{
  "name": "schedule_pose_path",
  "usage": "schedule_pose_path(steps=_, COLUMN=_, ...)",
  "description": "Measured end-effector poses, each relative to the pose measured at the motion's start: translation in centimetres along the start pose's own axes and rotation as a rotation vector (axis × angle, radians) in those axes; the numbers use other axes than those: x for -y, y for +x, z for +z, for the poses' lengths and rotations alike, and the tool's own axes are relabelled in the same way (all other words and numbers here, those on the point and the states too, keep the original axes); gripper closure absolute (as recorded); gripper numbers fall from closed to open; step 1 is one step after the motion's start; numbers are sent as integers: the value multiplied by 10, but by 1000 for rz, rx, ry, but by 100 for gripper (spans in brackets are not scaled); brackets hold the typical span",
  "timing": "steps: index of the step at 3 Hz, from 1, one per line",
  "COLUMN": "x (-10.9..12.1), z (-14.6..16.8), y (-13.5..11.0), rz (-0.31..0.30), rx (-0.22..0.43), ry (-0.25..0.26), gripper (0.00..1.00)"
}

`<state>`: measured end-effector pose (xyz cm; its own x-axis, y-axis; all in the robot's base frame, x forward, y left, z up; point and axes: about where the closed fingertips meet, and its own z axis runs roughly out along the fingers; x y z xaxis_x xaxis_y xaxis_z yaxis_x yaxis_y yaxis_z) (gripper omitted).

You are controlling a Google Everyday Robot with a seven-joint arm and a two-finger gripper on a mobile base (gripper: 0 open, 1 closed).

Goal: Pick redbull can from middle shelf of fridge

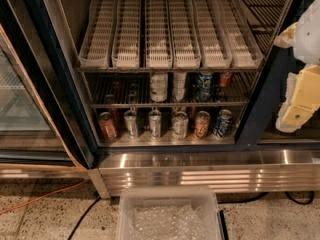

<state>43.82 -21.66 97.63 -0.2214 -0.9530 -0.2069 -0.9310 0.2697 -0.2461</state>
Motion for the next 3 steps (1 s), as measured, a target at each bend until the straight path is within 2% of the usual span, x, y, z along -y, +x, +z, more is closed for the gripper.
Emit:
schedule_pose_path(steps=1, x=0, z=0, y=0, rz=0, rx=0, ry=0, gripper=0)
schedule_pose_path(steps=2, x=2, z=14, y=-7, rz=7, rx=15, ry=4, gripper=0)
schedule_pose_path(steps=3, x=-9, z=51, y=-29, rz=11, rx=64, ry=-15, gripper=0)
